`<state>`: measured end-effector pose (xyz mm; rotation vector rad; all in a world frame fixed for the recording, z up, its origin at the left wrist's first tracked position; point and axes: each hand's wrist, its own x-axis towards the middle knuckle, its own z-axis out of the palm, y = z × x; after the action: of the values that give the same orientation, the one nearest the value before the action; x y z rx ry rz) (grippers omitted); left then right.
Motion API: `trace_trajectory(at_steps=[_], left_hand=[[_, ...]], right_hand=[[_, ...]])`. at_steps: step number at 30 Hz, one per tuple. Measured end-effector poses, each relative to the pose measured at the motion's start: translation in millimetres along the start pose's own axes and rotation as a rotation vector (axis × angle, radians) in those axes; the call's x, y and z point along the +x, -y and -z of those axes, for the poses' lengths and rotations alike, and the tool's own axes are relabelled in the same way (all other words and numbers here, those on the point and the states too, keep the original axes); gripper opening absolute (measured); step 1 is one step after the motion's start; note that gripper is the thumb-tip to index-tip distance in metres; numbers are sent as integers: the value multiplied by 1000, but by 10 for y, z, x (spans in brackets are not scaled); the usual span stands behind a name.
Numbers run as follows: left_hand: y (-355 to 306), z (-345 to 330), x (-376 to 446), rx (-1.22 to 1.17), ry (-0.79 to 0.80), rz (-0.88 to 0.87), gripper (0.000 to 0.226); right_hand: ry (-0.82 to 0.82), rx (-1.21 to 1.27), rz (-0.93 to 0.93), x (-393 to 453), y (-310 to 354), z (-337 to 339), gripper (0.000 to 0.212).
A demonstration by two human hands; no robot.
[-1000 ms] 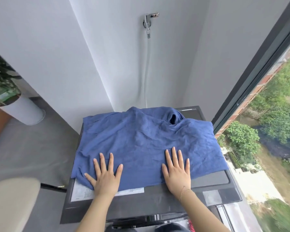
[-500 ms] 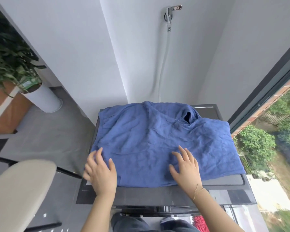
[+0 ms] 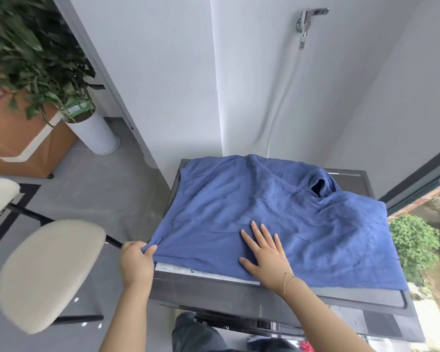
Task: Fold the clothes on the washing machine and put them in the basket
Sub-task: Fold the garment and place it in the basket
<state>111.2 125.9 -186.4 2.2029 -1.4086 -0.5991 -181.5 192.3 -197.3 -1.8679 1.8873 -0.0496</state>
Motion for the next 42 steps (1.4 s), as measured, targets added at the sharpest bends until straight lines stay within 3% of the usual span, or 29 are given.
trace_trajectory(at_steps=[3,5,6,7,9,13,19,24,30,33,35,37,38,39,42], left_hand=[[115,121,72,83,100,114,30],[44,192,116,164,173,156,5],[-21,189,128,215,177,144,28],[-112,194,168,253,172,116,45],[-338,190,249,258,115,-19,57],[-817,82,447,166,223,-224,44],[-1430,-128,1019,37,343,-274,36],[-1855,-409,1497,185,434,-409,36],[-2035,-830,1759,303,588,-340,43],[-1972,-955,1835,303,543,-333,44],[-1901,-1012,1849,243,500,-314,40],[-1852,-1027,1840,179,450,-301,27],[-1843,-1030,1833,150,425,-294,17],[-1838,-1034,1835,133,409,-289,8],[-1811,-1046,1837,86,374,-301,9]], right_hand=[[-40,-15,-38,-30,84,-5,83],[-35,-3,-63,-21,185,14,69],[-61,-17,-82,-20,220,17,63],[-72,-7,-92,16,264,21,58],[-140,83,-103,121,325,82,46],[-240,280,-142,383,321,250,25],[-435,459,-286,870,179,749,19],[-396,440,-336,1485,-73,1278,30],[-324,320,-499,2157,-459,1675,43],[-209,254,-581,2380,-619,1731,46],[-3,184,-644,2492,-698,1738,45],[153,225,-688,2572,-719,1695,27],[184,260,-685,2591,-709,1689,14],[182,296,-666,2623,-726,1670,14],[160,292,-584,2651,-780,1676,31]])
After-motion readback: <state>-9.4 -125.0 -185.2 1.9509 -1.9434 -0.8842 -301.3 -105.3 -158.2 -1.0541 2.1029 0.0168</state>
